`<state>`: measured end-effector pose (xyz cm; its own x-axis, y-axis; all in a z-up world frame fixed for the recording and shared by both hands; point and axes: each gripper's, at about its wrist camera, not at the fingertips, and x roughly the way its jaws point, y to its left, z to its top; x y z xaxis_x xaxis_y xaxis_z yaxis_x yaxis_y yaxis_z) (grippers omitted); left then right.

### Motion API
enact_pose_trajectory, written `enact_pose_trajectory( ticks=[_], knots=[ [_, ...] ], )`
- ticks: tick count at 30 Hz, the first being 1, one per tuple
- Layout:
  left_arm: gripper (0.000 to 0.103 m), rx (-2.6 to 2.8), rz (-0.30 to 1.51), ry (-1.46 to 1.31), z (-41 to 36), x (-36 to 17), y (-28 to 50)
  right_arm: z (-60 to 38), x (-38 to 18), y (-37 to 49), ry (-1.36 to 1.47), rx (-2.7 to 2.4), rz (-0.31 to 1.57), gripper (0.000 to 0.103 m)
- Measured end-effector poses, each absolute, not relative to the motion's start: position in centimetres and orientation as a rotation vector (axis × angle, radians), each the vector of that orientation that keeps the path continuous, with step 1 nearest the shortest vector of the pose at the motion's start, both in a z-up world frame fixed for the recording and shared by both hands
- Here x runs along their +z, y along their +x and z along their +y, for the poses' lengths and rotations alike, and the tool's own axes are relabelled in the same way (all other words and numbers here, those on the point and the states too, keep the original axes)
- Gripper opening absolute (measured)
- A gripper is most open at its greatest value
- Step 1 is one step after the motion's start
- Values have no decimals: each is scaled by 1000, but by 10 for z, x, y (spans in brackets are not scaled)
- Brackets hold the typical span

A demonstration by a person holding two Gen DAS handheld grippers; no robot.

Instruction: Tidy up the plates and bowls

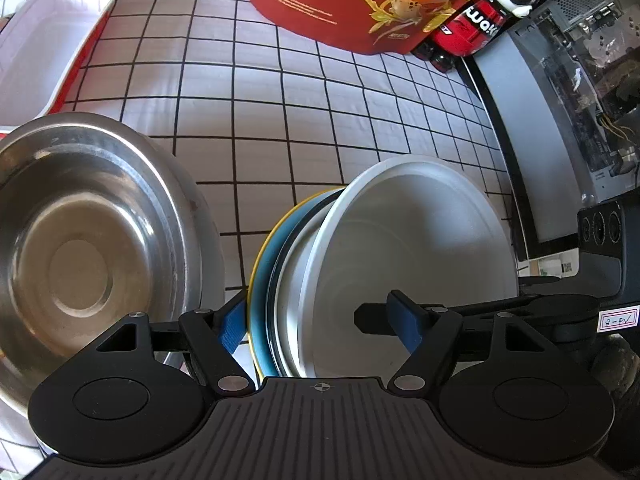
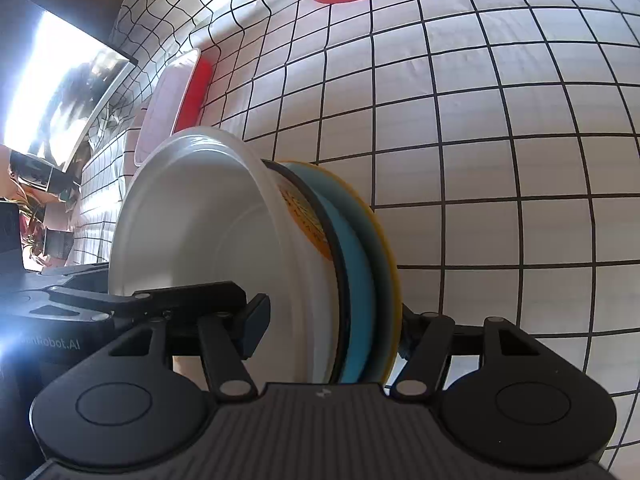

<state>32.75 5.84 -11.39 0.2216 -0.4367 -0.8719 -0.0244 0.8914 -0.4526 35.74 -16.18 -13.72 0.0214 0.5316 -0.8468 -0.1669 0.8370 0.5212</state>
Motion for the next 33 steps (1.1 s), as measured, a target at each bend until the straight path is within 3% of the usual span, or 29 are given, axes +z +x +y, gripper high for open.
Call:
enact_pose_trajectory(
  ticks=[33],
  knots=[
    [77,-285,1341,-433,56,-98,335,-167,-118,360,363,482,1535,63]
  ],
)
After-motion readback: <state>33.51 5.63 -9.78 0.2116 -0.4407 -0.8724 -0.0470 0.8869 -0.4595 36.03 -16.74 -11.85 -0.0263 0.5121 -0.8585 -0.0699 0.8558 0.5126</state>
